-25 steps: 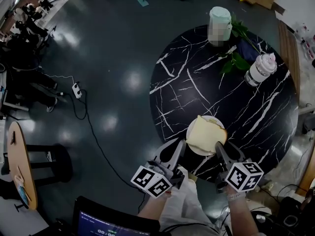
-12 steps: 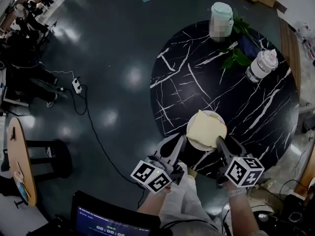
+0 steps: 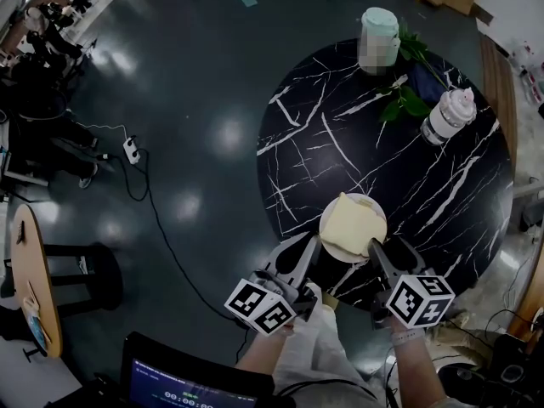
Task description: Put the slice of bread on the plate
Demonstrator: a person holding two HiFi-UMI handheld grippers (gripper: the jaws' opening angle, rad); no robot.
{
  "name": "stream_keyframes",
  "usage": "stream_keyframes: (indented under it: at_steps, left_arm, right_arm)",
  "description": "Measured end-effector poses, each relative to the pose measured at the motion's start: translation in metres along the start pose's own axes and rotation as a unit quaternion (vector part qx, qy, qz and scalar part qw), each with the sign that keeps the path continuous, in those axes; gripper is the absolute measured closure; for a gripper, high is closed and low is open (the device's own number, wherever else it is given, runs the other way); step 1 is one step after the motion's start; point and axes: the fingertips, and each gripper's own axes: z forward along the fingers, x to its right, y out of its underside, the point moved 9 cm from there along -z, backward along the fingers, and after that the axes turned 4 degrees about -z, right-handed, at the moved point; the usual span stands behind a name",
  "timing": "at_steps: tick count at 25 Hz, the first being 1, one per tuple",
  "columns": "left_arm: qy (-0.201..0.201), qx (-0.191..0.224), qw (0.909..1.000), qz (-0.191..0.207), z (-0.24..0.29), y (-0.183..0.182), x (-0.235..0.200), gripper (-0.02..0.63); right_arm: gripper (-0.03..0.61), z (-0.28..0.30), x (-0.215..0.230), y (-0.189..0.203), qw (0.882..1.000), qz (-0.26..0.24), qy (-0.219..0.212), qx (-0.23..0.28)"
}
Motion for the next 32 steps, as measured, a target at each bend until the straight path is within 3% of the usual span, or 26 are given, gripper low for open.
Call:
stream_keyframes:
  at_steps: [11,18,25,32]
  left_arm:
    - [0.005,0.004,0.9999,0.009,0.001,-0.010,0.013,0.607]
    - [0.026,0.006,0.9994,0.021,0.002,-0.022,0.037,0.607]
    - [0.048,0.001,0.9983,0.033,-0.001,-0.031,0.061,0.607]
    - [0.071,-0.008,0.9965,0.044,0.005,-0.041,0.084,0.607]
  right_arm:
    - [0.365,-0.016,-0.013,-0.006,0.999,-0.021,-0.034,-0.006]
    - [0.373,-0.039,-0.036,-0.023,0.994,-0.021,-0.106,0.006]
    - [0.528,-0.071,-0.055,-0.038,0.987,-0.039,-0.154,0.028]
    - [0.557,-0.094,-0.065,-0.045,0.983,-0.044,-0.173,0.047]
